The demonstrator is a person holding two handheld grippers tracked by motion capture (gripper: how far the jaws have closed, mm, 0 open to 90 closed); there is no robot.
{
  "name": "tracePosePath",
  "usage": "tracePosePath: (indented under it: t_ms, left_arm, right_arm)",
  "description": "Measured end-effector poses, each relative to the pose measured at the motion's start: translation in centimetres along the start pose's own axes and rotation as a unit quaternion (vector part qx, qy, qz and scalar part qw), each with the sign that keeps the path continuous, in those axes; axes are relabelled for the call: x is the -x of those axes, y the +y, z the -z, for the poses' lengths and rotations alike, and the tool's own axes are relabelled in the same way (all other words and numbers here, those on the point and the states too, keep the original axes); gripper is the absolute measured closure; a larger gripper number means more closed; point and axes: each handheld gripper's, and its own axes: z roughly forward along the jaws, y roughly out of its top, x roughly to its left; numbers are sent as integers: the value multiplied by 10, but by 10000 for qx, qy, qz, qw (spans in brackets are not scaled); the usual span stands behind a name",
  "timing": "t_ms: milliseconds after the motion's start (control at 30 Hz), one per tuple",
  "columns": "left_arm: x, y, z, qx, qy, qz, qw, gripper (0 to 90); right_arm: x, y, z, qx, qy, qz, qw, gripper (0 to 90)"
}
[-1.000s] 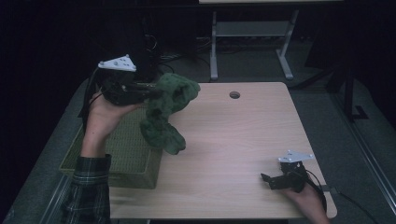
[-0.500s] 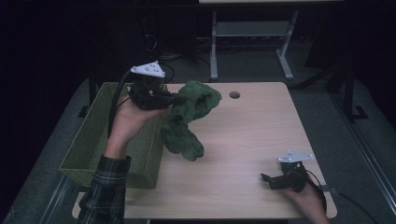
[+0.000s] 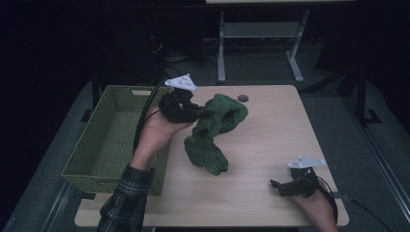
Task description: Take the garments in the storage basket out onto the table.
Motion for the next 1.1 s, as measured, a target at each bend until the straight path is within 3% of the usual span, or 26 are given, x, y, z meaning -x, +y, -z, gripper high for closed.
tracePosePath:
  t_ms: [233, 600, 1100]
  left_arm:
    - [5, -4, -23, -66, -105, 48, 9999, 869]
    - [19, -19, -73, -314, -316, 98, 9990, 869]
    - [24, -54, -144, -632, -273, 418, 9968, 867]
  right_arm:
    - [0, 0, 0, 1, -4, -2, 10000, 24]
    - [0, 0, 0, -5, 1, -12, 10000, 24]
    - [0, 0, 0, -4, -4, 2, 10000, 24]
